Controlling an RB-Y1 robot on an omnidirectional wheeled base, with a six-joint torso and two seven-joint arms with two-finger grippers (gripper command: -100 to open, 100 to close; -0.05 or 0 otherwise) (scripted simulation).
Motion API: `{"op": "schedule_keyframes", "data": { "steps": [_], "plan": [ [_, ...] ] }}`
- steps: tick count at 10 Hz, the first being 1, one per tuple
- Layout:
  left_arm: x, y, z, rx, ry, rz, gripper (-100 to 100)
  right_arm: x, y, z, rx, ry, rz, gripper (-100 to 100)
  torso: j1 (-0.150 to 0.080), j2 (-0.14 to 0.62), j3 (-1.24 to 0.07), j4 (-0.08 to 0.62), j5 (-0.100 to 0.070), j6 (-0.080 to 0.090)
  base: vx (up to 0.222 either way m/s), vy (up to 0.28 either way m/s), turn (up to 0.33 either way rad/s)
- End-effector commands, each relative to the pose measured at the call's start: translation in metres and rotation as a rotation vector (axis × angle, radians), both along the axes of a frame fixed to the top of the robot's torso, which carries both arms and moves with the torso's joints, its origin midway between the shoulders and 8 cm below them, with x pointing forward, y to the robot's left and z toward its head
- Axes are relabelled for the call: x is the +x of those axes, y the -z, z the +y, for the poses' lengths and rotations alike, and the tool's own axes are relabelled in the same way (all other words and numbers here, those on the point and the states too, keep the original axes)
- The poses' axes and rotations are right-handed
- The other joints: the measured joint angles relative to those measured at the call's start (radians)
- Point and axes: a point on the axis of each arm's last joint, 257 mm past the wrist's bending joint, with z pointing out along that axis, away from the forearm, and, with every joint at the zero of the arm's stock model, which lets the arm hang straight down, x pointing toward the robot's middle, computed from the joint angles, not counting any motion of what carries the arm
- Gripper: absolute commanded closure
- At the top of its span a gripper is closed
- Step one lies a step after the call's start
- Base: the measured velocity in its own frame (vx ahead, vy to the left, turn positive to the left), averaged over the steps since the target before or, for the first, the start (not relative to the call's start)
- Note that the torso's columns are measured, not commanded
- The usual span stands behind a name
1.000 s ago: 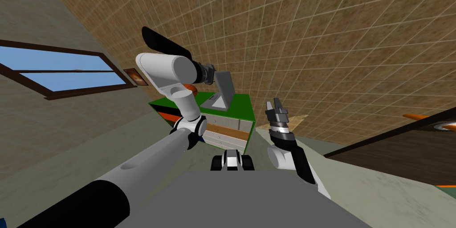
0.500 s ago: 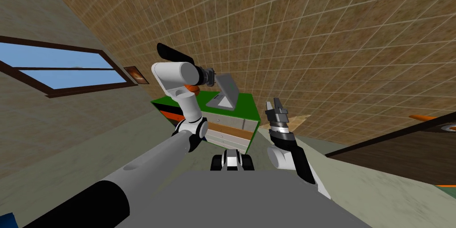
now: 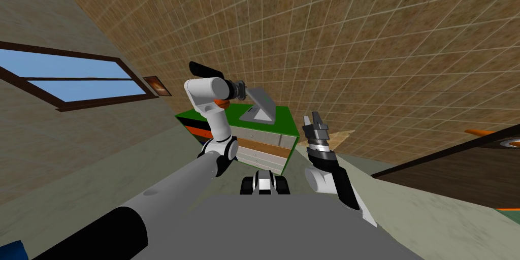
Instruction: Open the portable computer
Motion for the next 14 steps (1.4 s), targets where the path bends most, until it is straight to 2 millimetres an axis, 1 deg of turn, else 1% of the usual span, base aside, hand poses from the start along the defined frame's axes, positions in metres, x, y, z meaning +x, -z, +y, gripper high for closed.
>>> {"op": "schedule_keyframes", "data": {
  "steps": [1,2,5,6,7,8,9,10,11,13,14],
  "plan": [
    [0.015,0.017,0.000,-0.085,0.002,0.027,100,0.000,0.000,0.000,0.000,0.000,0.000,0,0.001,-0.001,0.000,-0.001,0.000,0.000,-0.038,0.069,0.003],
    [0.015,0.015,0.000,-0.088,0.002,0.018,100,0.000,0.000,0.000,0.000,0.000,0.000,0,0.002,0.001,0.001,-0.001,0.001,0.000,-0.030,0.068,-0.001],
    [0.034,0.041,0.002,-0.208,-0.002,0.060,100,0.000,0.000,0.000,0.000,0.000,0.000,0,0.002,0.000,0.000,-0.001,0.001,-0.001,-0.024,0.084,0.005],
    [0.034,0.039,0.002,-0.211,-0.002,0.051,100,0.000,0.000,0.000,0.000,0.000,0.000,0,0.003,0.000,0.000,-0.001,0.001,-0.001,-0.044,0.073,0.001],
    [0.040,0.048,0.004,-0.253,-0.005,0.063,100,0.000,0.000,0.000,0.000,0.000,0.000,0,0.001,0.001,0.001,0.000,0.000,-0.001,-0.032,0.050,0.012],
    [0.037,0.045,0.002,-0.228,-0.003,0.065,100,0.000,0.000,0.000,0.000,0.000,0.000,0,-0.001,0.000,0.000,0.000,0.000,0.000,-0.014,0.024,0.003],
    [0.044,0.056,0.003,-0.269,-0.002,0.075,100,0.000,0.000,0.000,0.000,0.000,0.000,0,-0.003,0.000,0.000,0.000,-0.001,0.000,-0.008,0.029,-0.017],
    [0.047,0.028,-0.018,-0.258,0.024,0.036,-100,0.000,0.000,0.000,0.000,0.000,0.000,0,-0.002,-0.001,0.000,-0.001,-0.001,0.001,-0.043,0.068,-0.038],
    [0.051,0.025,-0.022,-0.260,0.029,0.032,-100,0.000,0.000,0.000,0.000,0.000,0.000,0,0.000,0.001,0.000,-0.001,-0.001,0.002,-0.054,0.063,-0.037],
    [0.060,0.043,-0.024,-0.255,0.024,0.081,-100,0.000,0.000,0.000,0.000,0.000,0.000,0,-0.001,0.000,0.000,-0.001,0.000,0.000,-0.025,0.023,0.002],
    [0.062,0.018,-0.043,-0.264,0.047,0.032,-100,0.000,0.000,0.000,0.000,0.000,0.000,0,-0.002,-0.002,-0.001,-0.002,0.000,0.000,-0.060,0.057,-0.034]
  ]
}}
